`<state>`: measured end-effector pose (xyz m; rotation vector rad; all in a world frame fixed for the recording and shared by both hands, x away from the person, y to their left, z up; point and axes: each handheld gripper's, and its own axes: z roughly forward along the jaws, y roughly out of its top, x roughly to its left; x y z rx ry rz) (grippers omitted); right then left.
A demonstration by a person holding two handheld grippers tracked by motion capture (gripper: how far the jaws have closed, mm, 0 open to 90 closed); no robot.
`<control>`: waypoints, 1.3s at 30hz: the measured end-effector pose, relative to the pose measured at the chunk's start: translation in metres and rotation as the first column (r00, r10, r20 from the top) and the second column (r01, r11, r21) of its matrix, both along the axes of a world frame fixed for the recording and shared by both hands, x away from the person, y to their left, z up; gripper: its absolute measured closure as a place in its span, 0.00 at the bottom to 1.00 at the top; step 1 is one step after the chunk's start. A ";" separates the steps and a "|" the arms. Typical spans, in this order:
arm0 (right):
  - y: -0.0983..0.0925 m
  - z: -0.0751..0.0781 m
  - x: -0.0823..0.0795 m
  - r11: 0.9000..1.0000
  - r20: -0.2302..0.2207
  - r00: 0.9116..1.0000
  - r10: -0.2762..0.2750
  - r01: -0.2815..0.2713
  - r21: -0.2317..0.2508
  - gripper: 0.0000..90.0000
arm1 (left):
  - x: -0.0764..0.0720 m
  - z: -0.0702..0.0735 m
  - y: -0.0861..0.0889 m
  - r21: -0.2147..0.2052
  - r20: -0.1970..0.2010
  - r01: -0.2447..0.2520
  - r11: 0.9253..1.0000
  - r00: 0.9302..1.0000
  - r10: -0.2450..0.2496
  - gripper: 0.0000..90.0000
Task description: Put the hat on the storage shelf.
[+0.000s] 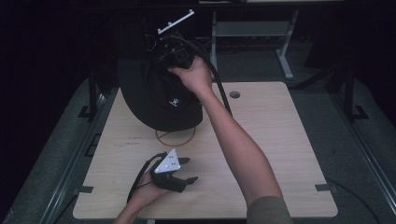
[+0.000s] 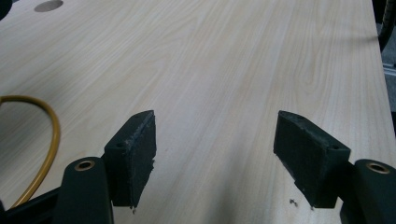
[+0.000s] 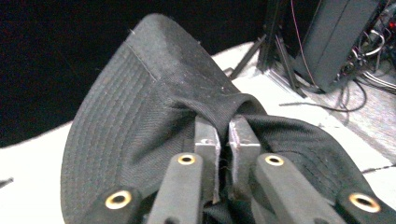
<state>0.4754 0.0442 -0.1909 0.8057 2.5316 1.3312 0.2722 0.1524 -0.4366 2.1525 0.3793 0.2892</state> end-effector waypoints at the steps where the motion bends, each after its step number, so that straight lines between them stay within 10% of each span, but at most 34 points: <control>1: 0.010 -0.004 0.001 0.999 0.000 1.000 0.014 -0.014 -0.032 0.81 | -0.001 0.000 -0.002 0.009 0.004 0.008 1.000 1.000 -0.008 0.33; 7: 0.020 -0.015 0.001 0.997 -0.024 0.999 0.028 -0.030 -0.074 0.63 | -0.004 0.000 -0.001 0.016 0.004 0.013 1.000 1.000 -0.013 0.33; 39: -0.078 -0.033 -0.012 0.994 -0.056 0.998 -0.017 0.023 0.104 0.45 | 0.005 0.000 0.017 -0.056 -0.054 -0.063 0.996 0.997 0.060 0.30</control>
